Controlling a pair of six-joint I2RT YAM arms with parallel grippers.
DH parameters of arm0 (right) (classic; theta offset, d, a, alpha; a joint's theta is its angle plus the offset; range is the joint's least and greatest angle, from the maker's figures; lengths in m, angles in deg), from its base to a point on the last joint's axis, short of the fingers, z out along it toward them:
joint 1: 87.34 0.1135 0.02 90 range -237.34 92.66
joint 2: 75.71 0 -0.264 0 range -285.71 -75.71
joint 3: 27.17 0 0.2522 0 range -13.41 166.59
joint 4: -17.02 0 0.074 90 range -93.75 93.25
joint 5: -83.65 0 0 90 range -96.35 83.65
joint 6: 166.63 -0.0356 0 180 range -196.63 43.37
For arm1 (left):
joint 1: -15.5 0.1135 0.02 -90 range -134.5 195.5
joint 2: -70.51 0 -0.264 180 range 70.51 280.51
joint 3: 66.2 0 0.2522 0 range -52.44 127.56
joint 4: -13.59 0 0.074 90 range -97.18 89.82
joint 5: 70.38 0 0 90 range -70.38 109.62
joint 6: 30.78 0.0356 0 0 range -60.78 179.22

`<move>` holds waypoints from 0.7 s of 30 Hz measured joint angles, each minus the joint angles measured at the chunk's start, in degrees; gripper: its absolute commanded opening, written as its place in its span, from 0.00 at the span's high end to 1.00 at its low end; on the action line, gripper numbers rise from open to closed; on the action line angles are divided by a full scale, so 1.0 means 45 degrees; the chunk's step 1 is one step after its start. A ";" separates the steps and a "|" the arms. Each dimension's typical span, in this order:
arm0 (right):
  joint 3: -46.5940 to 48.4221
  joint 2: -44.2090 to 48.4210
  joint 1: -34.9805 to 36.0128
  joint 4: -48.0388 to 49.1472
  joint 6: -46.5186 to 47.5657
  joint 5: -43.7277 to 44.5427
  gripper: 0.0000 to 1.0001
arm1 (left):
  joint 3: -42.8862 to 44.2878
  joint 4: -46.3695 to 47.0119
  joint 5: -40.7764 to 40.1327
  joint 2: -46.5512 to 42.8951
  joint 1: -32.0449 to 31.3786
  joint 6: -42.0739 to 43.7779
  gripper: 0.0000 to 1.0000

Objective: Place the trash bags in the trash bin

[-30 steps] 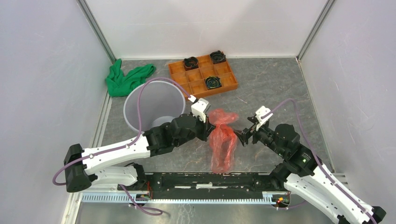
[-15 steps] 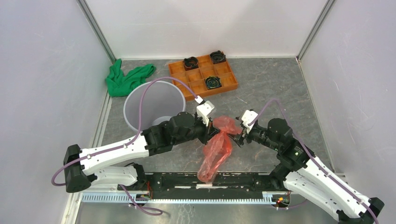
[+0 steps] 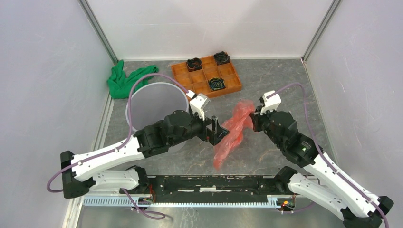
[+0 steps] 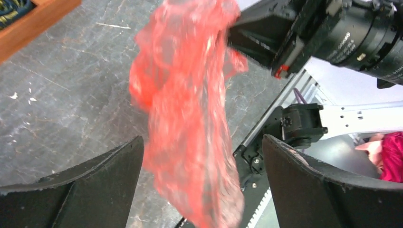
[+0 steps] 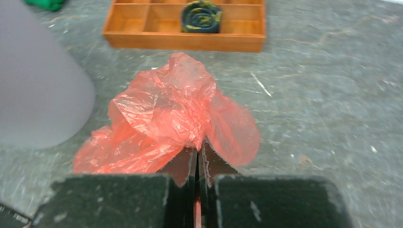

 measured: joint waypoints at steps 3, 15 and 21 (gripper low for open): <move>0.0500 -0.0423 -0.0005 -0.0491 -0.0457 0.1540 1.00 | -0.0398 0.0121 0.0228 -0.0219 -0.0019 -0.0646 0.00; 0.0568 -0.0753 -0.0015 -0.1375 -0.0311 0.2375 0.99 | -0.1885 0.0136 -0.2186 0.2395 -0.2001 -0.1904 0.00; 0.0568 -0.0350 -0.0015 -0.1457 0.0126 0.2302 0.98 | -0.2103 0.0787 -0.2657 0.3458 -0.1987 -0.1889 0.01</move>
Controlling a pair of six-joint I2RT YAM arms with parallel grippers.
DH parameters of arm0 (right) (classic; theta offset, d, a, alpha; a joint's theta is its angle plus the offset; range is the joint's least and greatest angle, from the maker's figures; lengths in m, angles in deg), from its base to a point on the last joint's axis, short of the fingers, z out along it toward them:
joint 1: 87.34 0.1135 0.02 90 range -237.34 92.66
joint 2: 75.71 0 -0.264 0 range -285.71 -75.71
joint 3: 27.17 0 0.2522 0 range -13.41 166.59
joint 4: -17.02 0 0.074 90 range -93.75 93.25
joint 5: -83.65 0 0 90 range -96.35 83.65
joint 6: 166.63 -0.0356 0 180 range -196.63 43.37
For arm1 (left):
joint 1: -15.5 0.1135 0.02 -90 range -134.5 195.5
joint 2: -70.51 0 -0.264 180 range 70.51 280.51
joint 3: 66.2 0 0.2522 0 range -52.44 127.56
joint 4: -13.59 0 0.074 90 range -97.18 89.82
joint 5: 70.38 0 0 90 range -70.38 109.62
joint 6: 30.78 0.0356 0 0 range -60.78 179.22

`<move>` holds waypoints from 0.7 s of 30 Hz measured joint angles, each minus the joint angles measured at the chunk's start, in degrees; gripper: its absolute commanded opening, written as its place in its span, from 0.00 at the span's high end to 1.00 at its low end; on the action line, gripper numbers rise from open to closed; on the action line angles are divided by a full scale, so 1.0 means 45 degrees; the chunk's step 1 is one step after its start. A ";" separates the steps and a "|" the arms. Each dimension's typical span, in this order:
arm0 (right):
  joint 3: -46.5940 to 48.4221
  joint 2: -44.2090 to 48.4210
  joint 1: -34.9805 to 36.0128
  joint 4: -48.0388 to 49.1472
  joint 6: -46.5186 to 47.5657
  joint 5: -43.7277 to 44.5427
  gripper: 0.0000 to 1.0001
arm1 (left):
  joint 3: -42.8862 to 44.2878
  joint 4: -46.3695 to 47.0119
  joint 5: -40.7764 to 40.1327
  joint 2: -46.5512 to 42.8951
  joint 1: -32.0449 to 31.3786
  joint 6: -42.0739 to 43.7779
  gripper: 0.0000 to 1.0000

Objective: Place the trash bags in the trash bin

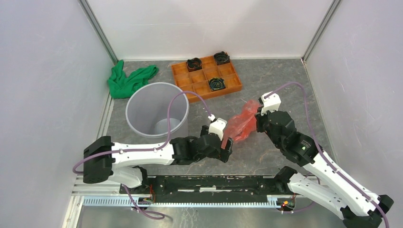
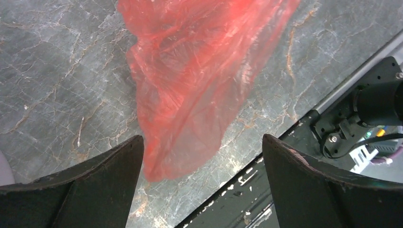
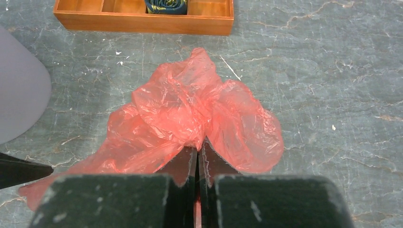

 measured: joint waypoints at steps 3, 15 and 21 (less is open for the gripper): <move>0.0000 0.0141 0.0000 0.0000 0.0243 -0.0097 0.96 | -0.0019 0.0461 -0.0136 0.0520 0.0175 0.0034 0.15; 0.0000 0.0121 0.0000 -0.0112 0.1103 -0.1399 0.45 | 0.0257 -0.0083 -0.0631 0.1059 0.0928 -0.0039 0.98; -0.0670 0.0287 0.0005 0.0389 0.1166 -0.1860 0.11 | 0.0253 -0.0641 -0.0486 -0.0748 0.1098 -0.0413 0.98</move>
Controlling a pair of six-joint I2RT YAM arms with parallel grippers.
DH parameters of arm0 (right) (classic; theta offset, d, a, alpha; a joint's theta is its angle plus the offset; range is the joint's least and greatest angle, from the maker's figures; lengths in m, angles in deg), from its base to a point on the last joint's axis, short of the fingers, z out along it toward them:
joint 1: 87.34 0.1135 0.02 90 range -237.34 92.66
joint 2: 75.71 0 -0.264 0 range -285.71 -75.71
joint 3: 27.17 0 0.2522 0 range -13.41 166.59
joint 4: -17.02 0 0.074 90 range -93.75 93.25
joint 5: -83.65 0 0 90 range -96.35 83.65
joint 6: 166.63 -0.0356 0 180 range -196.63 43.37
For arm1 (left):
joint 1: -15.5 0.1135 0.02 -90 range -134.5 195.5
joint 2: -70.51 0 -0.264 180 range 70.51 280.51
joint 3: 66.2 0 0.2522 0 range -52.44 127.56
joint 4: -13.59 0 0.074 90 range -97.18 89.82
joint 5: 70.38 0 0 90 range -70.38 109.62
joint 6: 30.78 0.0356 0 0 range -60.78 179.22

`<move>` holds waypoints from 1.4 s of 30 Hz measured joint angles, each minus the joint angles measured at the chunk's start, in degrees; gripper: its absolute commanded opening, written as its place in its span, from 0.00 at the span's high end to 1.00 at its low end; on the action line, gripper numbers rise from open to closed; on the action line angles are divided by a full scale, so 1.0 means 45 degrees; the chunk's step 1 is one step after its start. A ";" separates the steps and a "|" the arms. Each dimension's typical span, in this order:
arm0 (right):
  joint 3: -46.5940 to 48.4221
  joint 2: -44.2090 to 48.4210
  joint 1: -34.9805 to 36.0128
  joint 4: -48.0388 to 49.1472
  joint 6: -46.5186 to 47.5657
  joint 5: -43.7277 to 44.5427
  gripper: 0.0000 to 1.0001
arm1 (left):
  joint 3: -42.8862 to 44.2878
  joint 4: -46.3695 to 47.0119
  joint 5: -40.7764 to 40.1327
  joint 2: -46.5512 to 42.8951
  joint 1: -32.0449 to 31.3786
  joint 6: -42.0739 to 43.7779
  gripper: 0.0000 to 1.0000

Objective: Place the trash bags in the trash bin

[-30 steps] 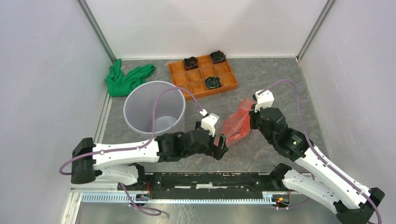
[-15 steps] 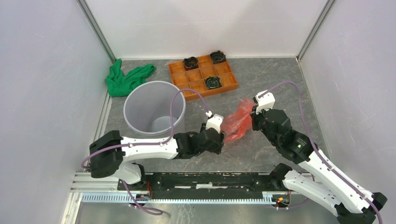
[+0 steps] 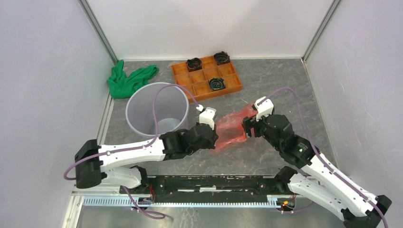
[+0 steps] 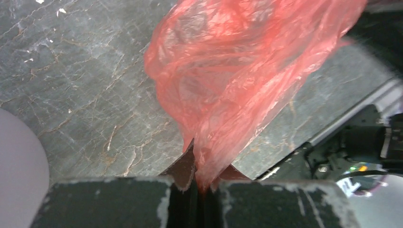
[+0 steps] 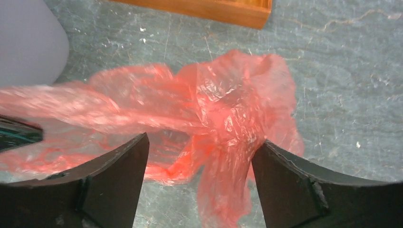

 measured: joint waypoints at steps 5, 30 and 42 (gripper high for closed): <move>-0.1637 0.0607 0.0000 0.1054 -0.0306 0.0364 0.04 | -0.0257 0.0039 0.0301 -0.1093 0.0078 -0.0447 0.98; -0.3866 0.1831 -0.0015 0.2166 -0.1379 0.2730 0.89 | -0.0136 -0.0588 0.0588 -0.1739 0.0423 -0.0520 0.98; -0.0996 -0.0262 -0.0015 0.0136 -0.1535 0.0743 0.94 | 0.1938 -0.2220 -0.0092 -0.0015 0.0661 -0.0073 0.98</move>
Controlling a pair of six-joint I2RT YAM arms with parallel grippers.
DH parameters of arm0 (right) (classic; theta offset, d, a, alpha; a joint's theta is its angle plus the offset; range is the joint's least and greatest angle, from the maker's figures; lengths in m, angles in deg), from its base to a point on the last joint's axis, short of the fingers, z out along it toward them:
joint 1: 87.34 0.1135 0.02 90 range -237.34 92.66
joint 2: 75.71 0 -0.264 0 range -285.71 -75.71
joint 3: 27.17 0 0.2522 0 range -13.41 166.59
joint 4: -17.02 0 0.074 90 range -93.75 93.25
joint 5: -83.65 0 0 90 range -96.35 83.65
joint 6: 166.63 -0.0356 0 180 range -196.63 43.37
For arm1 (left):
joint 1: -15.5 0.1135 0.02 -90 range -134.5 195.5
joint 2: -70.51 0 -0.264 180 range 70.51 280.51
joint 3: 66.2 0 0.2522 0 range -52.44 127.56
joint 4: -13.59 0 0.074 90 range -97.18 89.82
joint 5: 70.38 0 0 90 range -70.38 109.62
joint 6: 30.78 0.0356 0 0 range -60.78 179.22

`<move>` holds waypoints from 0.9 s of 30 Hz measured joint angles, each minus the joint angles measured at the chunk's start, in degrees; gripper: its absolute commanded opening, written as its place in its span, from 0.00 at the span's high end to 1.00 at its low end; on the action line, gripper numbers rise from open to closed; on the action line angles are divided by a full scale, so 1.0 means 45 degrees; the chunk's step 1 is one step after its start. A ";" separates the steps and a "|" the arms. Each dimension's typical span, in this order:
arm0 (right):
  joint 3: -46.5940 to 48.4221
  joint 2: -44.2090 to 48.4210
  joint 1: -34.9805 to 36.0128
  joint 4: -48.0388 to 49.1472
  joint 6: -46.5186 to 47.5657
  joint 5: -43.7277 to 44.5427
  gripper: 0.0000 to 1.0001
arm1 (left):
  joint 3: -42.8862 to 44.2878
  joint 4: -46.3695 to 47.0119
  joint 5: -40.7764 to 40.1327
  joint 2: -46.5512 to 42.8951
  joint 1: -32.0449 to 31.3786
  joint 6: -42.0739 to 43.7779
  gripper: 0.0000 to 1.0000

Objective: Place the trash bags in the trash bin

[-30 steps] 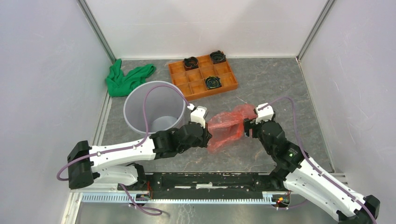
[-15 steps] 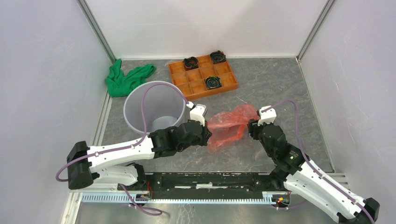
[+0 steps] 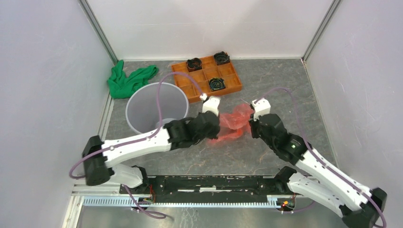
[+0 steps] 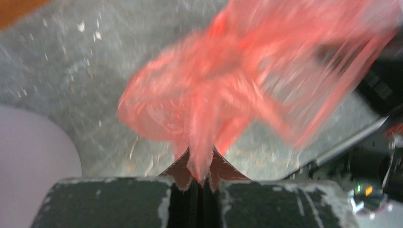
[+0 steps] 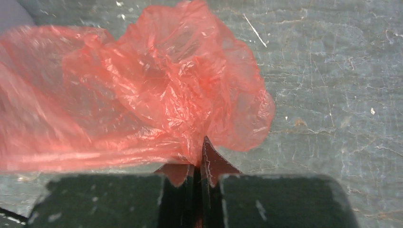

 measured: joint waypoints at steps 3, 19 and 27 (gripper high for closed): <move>0.1413 -0.1889 -0.0126 -0.0952 0.0350 0.0131 0.95 | 0.2997 -0.1200 -0.0180 0.2055 0.0612 0.0743 0.98; 0.4260 0.2351 -0.0335 0.3682 0.2506 -0.1302 0.94 | 0.4498 0.3905 0.1224 -0.2637 0.1336 0.4318 0.98; -0.0675 0.1049 -0.0335 -0.0578 0.1477 -0.1870 0.94 | 0.0350 0.0869 0.1651 0.0296 0.1389 0.3279 0.98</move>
